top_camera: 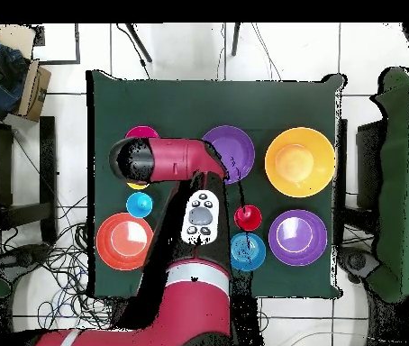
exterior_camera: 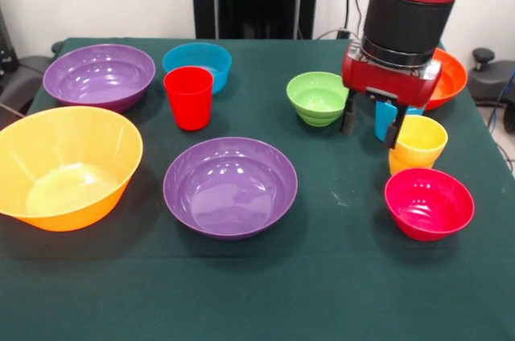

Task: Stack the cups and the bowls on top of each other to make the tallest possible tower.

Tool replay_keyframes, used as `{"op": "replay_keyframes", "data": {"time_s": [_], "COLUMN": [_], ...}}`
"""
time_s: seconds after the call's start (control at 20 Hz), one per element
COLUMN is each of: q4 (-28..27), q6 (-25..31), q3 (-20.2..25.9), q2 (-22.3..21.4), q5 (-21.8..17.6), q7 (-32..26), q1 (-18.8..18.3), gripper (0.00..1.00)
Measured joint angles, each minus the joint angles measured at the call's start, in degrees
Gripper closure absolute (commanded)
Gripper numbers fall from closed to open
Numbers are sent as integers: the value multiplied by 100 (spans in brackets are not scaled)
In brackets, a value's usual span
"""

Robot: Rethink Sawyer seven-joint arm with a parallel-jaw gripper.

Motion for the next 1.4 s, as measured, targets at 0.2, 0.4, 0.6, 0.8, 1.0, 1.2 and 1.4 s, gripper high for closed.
{"op": "replay_keyframes", "data": {"time_s": [0.2,0.4,0.6,0.8,1.0,1.2,1.4], "q4": [0,-2,-26,-62,-109,-207,-307], "q6": [4,33,88,126,177,318,476], "q3": [9,12,11,12,8,-7,-7], "q2": [-48,-77,-68,-56,-49,-30,-19], "q5": [0,-1,-1,-1,-9,-123,-168], "q7": [0,0,0,0,0,0,0], "q1": [-76,-92,-75,-42,0,72,133], "gripper": [0,0,0,0,0,0,0]}}
